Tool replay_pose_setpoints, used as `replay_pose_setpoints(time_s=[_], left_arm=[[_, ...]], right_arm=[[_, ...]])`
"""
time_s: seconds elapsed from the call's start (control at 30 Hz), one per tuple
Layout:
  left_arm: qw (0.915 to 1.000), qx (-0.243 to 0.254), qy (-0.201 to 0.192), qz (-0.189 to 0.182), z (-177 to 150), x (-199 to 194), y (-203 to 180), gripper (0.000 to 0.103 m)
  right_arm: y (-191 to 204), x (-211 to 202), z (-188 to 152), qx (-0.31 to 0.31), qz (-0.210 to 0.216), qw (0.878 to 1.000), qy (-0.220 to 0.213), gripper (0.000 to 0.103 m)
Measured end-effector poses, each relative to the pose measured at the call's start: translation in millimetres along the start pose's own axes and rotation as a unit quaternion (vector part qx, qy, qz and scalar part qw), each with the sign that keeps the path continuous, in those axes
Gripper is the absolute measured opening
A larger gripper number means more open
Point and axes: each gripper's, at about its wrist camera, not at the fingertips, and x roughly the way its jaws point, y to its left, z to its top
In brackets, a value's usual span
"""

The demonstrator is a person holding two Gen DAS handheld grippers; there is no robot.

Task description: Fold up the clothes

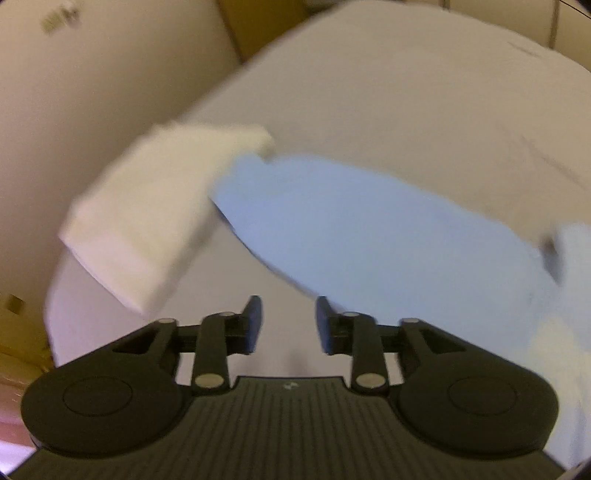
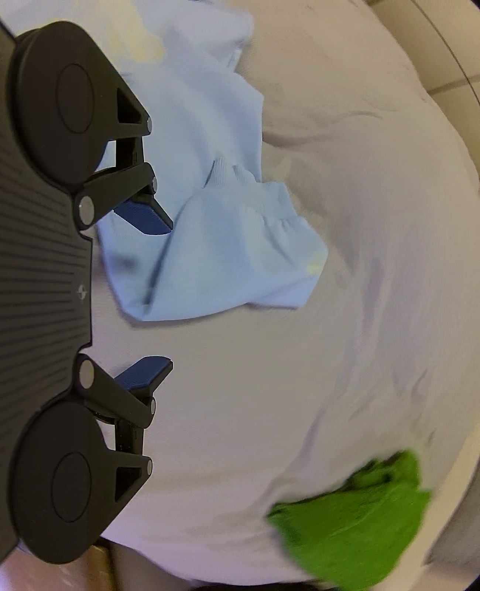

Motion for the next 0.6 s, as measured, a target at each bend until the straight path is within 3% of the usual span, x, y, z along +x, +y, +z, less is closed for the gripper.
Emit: replay_pose_setpoints(time_s=[0.1,0.17,0.33,0.37,0.4,0.43,0.53,0.57,0.6], left_arm=[[0.9969,0.002,0.047,-0.063,-38.9,9.0,-21.6,0.031],[0.9921,0.014,0.075,-0.100,-58.7,14.5,-44.9,0.031],[0.9822,0.071,0.086,-0.151,-79.6,8.3,-90.1,0.031],[0.9817,0.084,0.082,-0.150,-78.8,6.2,-96.8,0.030],[0.9810,0.096,0.078,-0.149,-77.9,4.3,-102.4,0.029],[0.9805,0.102,0.073,-0.151,-76.3,3.2,-103.2,0.026],[0.9785,0.113,0.049,-0.166,-62.0,-6.4,-101.6,0.025],[0.9777,0.115,0.038,-0.171,-57.8,-11.3,-99.1,0.025],[0.9770,0.120,0.028,-0.174,-54.3,-16.7,-97.7,0.025]], right_arm=[[18.6,13.5,5.0,-0.086,-0.024,0.996,-0.018,0.075],[35.3,24.7,4.3,-0.167,-0.040,0.985,-0.027,0.079],[78.9,56.0,-22.3,-0.394,-0.066,0.916,-0.031,0.077],[82.6,59.7,-27.7,-0.422,-0.072,0.903,-0.037,0.059],[80.9,61.0,-29.4,-0.431,-0.068,0.898,-0.044,0.035],[69.8,57.4,-21.9,-0.398,-0.054,0.915,-0.049,0.004],[15.6,37.0,13.7,-0.209,-0.004,0.976,-0.065,0.003],[-12.0,27.2,25.1,-0.122,0.013,0.989,-0.078,0.003],[-45.2,18.1,32.9,-0.021,0.034,0.995,-0.091,0.003]])
